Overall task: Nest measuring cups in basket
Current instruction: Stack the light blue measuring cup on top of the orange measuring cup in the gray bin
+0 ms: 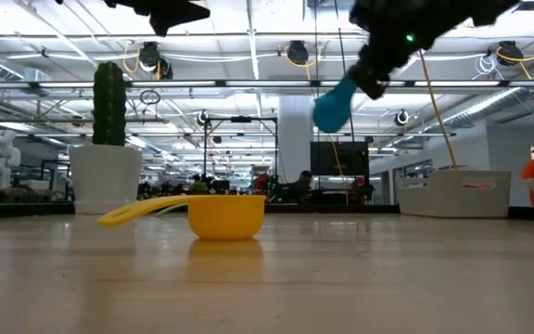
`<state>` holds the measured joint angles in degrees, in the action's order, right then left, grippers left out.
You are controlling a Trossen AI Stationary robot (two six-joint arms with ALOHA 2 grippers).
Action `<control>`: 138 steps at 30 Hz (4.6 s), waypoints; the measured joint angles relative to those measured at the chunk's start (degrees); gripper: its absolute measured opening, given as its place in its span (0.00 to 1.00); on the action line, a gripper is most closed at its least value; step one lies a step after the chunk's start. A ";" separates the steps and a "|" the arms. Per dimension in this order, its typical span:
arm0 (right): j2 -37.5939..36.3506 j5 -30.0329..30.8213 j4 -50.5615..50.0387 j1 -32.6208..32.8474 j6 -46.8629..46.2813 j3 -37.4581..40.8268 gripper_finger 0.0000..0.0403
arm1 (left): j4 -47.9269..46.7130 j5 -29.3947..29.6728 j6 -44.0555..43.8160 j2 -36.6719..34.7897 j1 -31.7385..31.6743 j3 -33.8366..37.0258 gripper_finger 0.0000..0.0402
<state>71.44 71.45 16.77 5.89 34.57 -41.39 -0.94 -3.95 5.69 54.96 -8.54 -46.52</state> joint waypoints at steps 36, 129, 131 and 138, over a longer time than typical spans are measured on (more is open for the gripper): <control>-9.89 10.79 -1.30 -16.69 15.66 16.20 0.00 | -0.58 -7.15 -2.23 0.22 -4.83 0.02 0.55; -26.84 0.56 -14.81 -25.51 14.09 24.31 0.30 | 1.13 -7.78 -1.87 0.24 -4.94 0.02 0.55; -26.82 0.54 -13.87 -25.21 12.75 24.27 0.31 | 1.19 -7.80 -2.00 0.24 -4.94 0.02 0.55; -26.82 0.73 -14.03 -23.60 11.07 23.39 0.42 | 1.26 -8.57 -2.75 0.24 -4.94 0.04 0.55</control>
<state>44.62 72.18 2.74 -17.71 45.65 -18.00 0.32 -12.52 2.94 55.20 -13.47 -46.48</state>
